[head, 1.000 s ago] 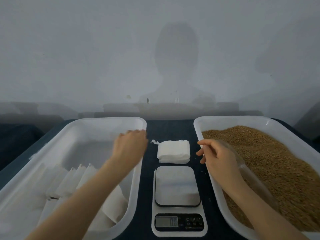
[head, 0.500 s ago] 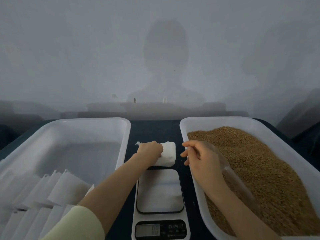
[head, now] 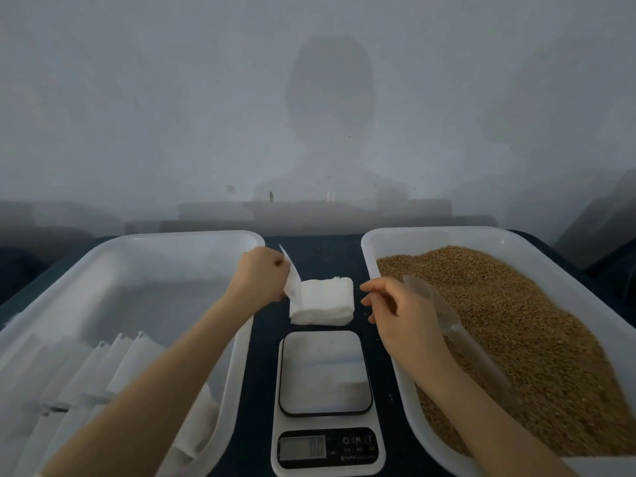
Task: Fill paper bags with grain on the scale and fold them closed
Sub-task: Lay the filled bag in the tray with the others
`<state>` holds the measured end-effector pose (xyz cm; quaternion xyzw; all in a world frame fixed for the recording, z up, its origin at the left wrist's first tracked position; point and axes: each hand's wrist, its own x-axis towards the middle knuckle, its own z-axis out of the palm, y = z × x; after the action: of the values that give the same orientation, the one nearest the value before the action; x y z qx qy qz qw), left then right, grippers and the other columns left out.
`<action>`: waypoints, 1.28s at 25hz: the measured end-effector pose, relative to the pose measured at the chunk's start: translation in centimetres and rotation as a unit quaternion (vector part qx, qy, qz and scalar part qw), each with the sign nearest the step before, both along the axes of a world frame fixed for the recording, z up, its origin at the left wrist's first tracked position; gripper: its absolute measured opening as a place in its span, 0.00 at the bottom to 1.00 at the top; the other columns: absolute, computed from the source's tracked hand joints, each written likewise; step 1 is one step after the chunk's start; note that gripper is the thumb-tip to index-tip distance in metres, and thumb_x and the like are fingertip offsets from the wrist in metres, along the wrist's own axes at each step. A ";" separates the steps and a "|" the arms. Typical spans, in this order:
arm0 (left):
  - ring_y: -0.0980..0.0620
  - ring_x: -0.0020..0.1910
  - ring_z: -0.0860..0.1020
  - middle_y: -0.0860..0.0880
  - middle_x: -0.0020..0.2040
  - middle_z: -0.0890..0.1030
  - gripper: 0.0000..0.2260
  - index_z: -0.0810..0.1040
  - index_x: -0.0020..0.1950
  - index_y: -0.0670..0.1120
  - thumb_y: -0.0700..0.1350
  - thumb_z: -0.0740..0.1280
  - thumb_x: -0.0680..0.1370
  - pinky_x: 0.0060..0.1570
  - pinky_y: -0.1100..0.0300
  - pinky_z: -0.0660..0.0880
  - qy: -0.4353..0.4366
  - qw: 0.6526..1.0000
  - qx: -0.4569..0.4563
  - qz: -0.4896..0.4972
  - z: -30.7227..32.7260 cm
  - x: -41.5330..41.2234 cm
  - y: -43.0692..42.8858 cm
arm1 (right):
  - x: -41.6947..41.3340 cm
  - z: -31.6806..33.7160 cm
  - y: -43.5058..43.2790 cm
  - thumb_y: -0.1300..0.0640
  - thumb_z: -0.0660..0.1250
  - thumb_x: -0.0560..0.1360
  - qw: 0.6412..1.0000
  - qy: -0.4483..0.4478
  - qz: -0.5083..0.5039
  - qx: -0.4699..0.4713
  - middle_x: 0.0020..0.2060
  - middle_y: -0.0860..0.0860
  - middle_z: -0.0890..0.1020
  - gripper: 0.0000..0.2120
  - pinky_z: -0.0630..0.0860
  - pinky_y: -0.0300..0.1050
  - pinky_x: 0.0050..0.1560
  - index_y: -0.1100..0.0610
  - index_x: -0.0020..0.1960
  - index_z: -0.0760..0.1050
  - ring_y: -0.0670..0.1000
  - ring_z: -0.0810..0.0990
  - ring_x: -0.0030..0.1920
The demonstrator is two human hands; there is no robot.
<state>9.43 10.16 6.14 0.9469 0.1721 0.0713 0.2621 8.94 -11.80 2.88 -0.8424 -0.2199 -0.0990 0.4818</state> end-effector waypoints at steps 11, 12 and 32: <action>0.48 0.31 0.83 0.52 0.39 0.80 0.29 0.56 0.77 0.43 0.37 0.64 0.78 0.26 0.60 0.78 0.065 0.922 -0.380 0.017 -0.8 -6.9 -2.6 | -2.9 -0.1 1.2 0.41 0.65 0.73 0.956 -0.025 0.239 -0.170 0.45 0.38 0.73 0.07 0.74 0.38 0.44 0.37 0.46 0.67 0.41 0.74 0.46; 0.46 0.32 0.84 0.52 0.34 0.82 0.30 0.55 0.77 0.45 0.37 0.63 0.78 0.26 0.60 0.77 0.062 0.913 -0.402 0.015 -0.9 -7.0 -2.5 | -2.9 -0.1 1.2 0.47 0.66 0.74 0.956 -0.039 0.245 -0.156 0.43 0.38 0.74 0.04 0.73 0.37 0.44 0.41 0.46 0.70 0.41 0.74 0.45; 0.54 0.34 0.80 0.54 0.35 0.81 0.10 0.75 0.43 0.47 0.50 0.60 0.81 0.33 0.65 0.74 -0.035 0.934 -0.305 -0.183 -2.9 -7.6 -4.3 | -3.0 0.6 1.6 0.58 0.68 0.75 0.987 -0.010 0.151 -0.053 0.32 0.46 0.78 0.06 0.70 0.32 0.35 0.58 0.40 0.75 0.44 0.76 0.34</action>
<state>1.80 5.91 3.21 0.8335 0.0001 -0.0007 0.5525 5.91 -10.20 3.51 -0.8230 -0.3544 -0.0212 0.4435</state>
